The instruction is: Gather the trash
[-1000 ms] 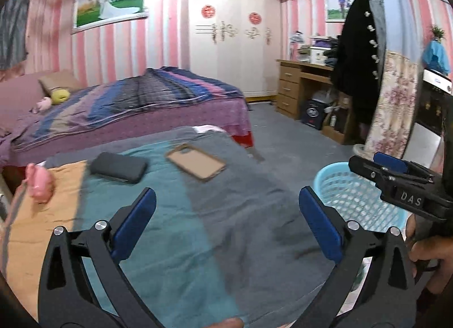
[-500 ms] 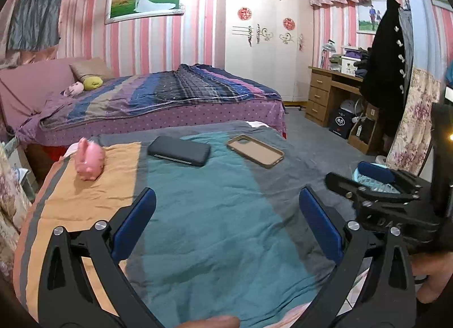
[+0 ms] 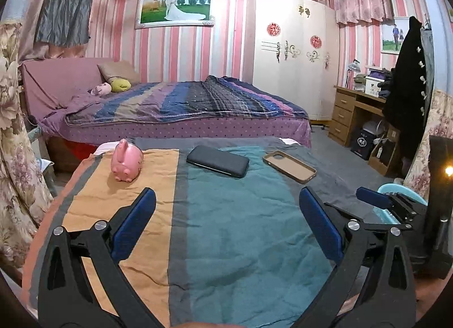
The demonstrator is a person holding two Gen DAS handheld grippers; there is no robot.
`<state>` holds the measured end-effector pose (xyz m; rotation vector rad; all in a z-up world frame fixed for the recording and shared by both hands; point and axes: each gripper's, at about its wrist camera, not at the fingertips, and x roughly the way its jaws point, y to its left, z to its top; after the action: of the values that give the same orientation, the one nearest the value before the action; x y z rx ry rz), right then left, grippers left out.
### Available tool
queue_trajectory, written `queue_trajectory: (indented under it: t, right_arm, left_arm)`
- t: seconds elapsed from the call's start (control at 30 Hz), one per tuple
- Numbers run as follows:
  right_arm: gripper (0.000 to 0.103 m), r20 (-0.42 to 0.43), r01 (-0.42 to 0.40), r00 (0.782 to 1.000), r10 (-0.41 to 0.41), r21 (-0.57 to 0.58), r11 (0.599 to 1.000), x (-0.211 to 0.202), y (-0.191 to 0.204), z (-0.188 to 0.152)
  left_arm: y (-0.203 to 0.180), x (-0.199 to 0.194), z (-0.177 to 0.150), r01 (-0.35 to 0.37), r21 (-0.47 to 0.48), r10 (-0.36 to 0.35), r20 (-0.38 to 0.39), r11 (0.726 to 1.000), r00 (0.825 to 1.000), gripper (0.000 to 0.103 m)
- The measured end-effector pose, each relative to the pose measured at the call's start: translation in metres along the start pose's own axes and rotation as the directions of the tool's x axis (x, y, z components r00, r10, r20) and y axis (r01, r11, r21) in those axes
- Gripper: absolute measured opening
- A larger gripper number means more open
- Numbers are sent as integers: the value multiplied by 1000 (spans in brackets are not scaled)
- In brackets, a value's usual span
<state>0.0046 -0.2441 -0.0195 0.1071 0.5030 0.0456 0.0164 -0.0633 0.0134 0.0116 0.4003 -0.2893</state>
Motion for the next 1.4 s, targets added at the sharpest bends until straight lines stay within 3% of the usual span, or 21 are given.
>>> queue_trajectory:
  t: [1.4]
  right_arm:
    - [86, 49, 48, 998, -49, 14, 999, -17, -38, 9]
  left_arm:
    - [1, 18, -3, -62, -32, 60, -56, 998, 997, 98]
